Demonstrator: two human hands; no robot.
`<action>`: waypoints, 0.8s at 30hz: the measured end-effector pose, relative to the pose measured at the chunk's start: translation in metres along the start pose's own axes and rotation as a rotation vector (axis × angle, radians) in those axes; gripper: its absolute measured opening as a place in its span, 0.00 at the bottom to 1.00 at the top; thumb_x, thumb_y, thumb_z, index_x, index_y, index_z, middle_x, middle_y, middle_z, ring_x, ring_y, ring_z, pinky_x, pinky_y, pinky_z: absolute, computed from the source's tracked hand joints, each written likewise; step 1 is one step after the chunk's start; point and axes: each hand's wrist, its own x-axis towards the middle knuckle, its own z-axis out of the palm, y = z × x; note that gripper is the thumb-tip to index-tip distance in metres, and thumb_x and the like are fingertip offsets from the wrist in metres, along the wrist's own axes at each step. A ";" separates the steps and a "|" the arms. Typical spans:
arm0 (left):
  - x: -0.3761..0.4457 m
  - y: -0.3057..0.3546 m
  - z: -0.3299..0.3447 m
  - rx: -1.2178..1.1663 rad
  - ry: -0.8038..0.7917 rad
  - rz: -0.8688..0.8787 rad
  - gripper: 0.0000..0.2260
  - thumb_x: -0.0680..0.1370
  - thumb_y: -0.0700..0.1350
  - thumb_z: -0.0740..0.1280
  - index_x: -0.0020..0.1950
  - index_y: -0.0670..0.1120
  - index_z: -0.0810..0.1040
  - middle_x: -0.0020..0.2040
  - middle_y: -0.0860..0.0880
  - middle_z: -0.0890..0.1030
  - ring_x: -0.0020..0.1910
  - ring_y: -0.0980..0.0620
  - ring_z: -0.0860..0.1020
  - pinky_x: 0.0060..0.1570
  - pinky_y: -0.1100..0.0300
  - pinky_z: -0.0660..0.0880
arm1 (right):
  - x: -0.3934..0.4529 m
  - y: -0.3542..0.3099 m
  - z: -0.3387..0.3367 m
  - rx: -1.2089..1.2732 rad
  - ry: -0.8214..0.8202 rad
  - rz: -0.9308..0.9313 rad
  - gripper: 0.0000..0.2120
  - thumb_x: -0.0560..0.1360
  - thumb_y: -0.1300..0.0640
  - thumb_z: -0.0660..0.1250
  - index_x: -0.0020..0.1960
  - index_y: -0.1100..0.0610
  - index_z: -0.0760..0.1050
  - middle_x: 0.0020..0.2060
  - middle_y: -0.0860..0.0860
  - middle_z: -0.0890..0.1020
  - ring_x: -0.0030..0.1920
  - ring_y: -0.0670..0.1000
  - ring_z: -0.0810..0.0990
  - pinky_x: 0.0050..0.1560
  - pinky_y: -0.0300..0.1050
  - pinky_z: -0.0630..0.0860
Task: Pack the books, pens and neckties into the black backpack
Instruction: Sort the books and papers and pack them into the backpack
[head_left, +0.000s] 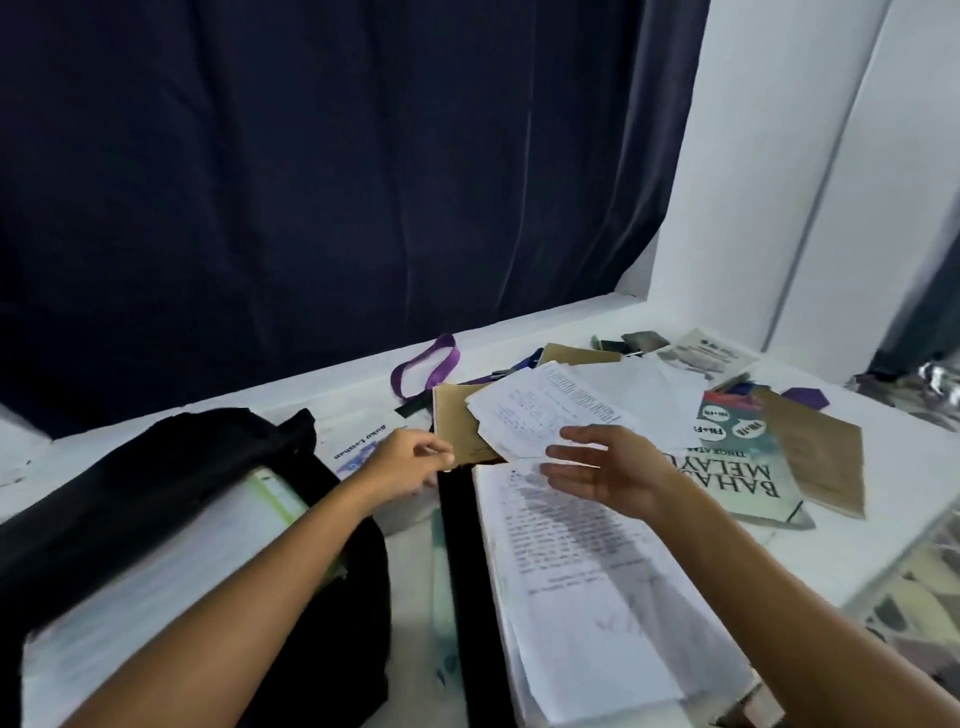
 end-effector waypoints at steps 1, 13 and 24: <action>0.016 0.007 0.018 -0.051 -0.004 -0.044 0.02 0.79 0.42 0.69 0.50 0.48 0.79 0.47 0.46 0.81 0.41 0.50 0.80 0.39 0.59 0.75 | 0.012 -0.013 -0.022 -0.004 0.028 -0.002 0.08 0.77 0.65 0.64 0.56 0.63 0.74 0.51 0.63 0.81 0.49 0.66 0.81 0.44 0.55 0.82; 0.132 0.026 0.101 -0.160 0.303 -0.466 0.10 0.71 0.47 0.73 0.44 0.46 0.74 0.39 0.48 0.77 0.40 0.46 0.78 0.36 0.59 0.70 | 0.141 -0.121 -0.187 -0.167 0.396 -0.062 0.04 0.78 0.67 0.61 0.51 0.65 0.72 0.40 0.61 0.75 0.33 0.57 0.73 0.36 0.51 0.76; 0.172 0.026 0.133 -0.190 0.408 -0.465 0.30 0.61 0.48 0.82 0.58 0.43 0.76 0.50 0.47 0.84 0.43 0.49 0.84 0.40 0.53 0.82 | 0.201 -0.155 -0.228 -0.437 0.437 -0.043 0.08 0.74 0.66 0.66 0.49 0.65 0.68 0.31 0.58 0.68 0.29 0.54 0.70 0.29 0.44 0.70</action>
